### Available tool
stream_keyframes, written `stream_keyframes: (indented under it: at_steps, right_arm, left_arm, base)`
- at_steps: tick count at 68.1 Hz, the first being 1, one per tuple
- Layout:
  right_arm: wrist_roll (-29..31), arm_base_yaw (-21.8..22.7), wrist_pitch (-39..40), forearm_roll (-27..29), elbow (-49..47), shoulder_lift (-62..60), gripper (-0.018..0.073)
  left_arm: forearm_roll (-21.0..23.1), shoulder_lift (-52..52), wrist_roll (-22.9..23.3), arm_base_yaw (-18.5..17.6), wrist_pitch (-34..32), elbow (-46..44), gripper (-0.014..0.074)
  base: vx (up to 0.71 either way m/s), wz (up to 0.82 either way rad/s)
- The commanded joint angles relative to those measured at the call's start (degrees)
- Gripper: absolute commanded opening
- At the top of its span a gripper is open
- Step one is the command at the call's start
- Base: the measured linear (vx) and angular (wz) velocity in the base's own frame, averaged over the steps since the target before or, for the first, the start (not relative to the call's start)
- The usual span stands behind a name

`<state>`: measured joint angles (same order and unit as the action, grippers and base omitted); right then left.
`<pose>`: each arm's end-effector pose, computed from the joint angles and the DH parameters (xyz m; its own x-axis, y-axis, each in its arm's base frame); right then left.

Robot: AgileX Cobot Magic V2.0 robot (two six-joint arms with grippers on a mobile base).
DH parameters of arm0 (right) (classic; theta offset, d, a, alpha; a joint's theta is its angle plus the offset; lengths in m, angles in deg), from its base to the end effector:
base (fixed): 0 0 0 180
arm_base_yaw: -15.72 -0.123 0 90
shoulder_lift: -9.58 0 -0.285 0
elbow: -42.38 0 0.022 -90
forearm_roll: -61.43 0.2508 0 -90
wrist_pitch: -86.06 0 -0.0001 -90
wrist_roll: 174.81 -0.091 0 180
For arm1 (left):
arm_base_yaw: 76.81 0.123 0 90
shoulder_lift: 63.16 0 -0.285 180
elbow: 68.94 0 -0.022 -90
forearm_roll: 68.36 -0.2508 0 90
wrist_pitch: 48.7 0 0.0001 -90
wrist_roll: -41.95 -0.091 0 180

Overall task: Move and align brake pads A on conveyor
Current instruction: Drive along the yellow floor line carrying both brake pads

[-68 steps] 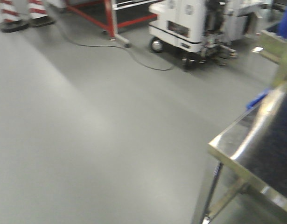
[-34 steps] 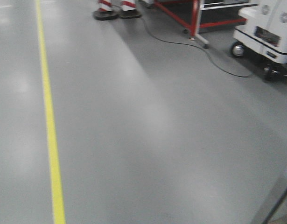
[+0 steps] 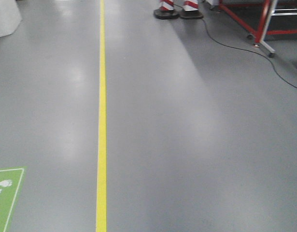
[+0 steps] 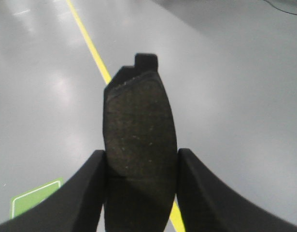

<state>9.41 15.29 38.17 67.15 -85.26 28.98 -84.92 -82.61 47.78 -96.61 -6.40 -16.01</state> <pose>0.0414 0.0070 0.2723 -0.4920 -0.0103 -0.8705 -0.0751 0.9967 0.0307 0.0487 0.0010 0.2791 -0.3532 0.2466 -0.9025 0.2087 0.9611 0.1809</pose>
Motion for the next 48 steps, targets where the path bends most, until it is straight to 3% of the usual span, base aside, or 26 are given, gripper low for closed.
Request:
stream_keyframes:
  at_steps: [1,48]
  right_arm:
    - [0.45,0.43,4.94,0.0,-1.61,0.63,-0.0012]
    - [0.45,0.43,4.87,0.0,-1.61,0.63,-0.0012]
  left_arm:
    - [-0.85,-0.58,0.11,0.01,-5.28,-1.64,-0.0006]
    - [-0.85,-0.58,0.11,0.01,-5.28,-1.64,-0.0006]
  base:
    - [-0.09,0.34]
    - [0.04,0.12]
